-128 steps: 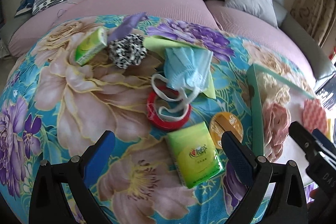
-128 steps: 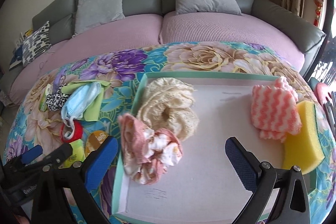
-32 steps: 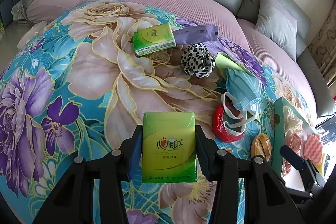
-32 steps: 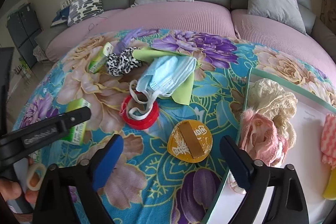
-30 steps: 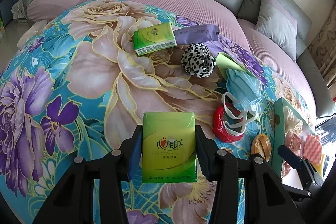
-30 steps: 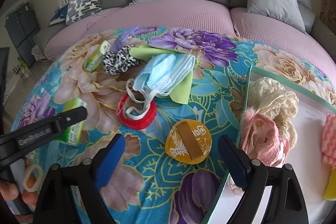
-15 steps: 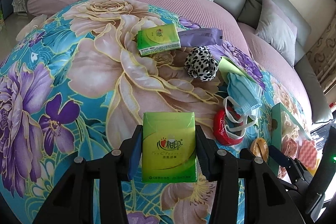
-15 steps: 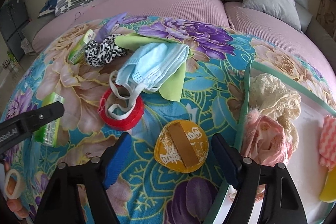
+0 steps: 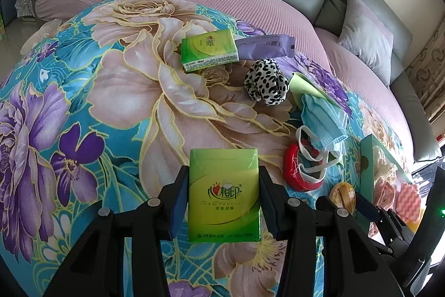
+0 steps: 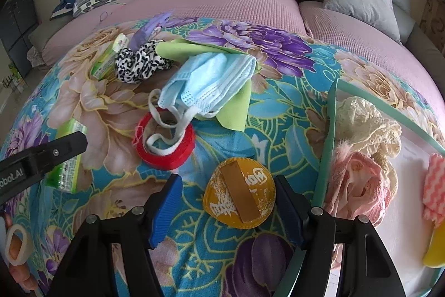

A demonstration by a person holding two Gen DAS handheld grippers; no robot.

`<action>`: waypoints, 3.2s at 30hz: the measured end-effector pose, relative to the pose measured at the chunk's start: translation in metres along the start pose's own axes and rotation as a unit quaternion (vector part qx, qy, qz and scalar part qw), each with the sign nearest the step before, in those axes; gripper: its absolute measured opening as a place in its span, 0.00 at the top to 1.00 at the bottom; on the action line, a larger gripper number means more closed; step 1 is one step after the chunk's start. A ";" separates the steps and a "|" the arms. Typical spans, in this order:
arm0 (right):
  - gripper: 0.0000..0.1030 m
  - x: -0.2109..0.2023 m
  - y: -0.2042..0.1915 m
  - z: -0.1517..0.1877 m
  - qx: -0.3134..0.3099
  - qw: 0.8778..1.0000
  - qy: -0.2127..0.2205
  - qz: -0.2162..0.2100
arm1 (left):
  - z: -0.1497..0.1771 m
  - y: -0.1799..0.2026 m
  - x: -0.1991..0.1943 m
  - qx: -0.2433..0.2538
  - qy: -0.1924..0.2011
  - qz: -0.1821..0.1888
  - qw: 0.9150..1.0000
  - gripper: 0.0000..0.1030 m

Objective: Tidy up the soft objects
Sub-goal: 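Lower the right gripper onto the orange round tin and grasp it, then carry the green tissue pack and orange tin over the tray with both grippers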

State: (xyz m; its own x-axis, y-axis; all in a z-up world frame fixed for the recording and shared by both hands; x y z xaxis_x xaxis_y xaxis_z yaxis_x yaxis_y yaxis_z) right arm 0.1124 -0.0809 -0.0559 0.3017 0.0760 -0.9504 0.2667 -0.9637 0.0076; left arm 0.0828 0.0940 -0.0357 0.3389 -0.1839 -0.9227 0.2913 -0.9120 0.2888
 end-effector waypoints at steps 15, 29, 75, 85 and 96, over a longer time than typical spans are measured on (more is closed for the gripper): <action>0.47 0.003 0.005 0.001 0.004 1.000 -0.006 0.028 | 0.000 0.002 0.004 0.007 -0.005 -0.007 1.000 0.53; 0.47 -0.017 0.009 0.002 0.007 1.000 0.019 0.014 | 0.001 0.010 -0.006 0.022 0.011 -0.024 0.999 0.53; 0.47 -0.115 0.212 0.091 0.210 0.973 0.096 0.027 | 0.102 0.248 0.007 0.328 -0.019 0.012 0.944 0.53; 0.47 -0.080 0.211 0.090 0.205 0.977 0.052 0.020 | 0.103 0.246 0.030 0.324 -0.042 -0.008 0.945 0.53; 0.47 -0.057 0.215 0.091 0.209 0.978 0.019 0.025 | 0.106 0.244 0.048 0.326 -0.058 -0.021 0.943 0.53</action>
State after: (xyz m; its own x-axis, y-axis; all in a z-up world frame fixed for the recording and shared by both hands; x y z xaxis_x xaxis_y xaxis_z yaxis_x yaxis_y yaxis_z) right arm 0.0693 -0.3156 -0.0279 0.3403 0.0286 -0.9399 -0.1432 -0.9863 -0.0819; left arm 0.0755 -0.1763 -0.0363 0.2283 -0.1462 -0.9626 -0.3228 -0.9441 0.0668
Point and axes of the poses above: each gripper's, at about its wrist camera, not at the fingertips, and x roughly the way its jaws point, y to its right, z to its underside, the point moved 3 cm from there along x, roughly the way its jaws point, and after that the axes turned 15 degrees about -y, right-handed, at the moved point
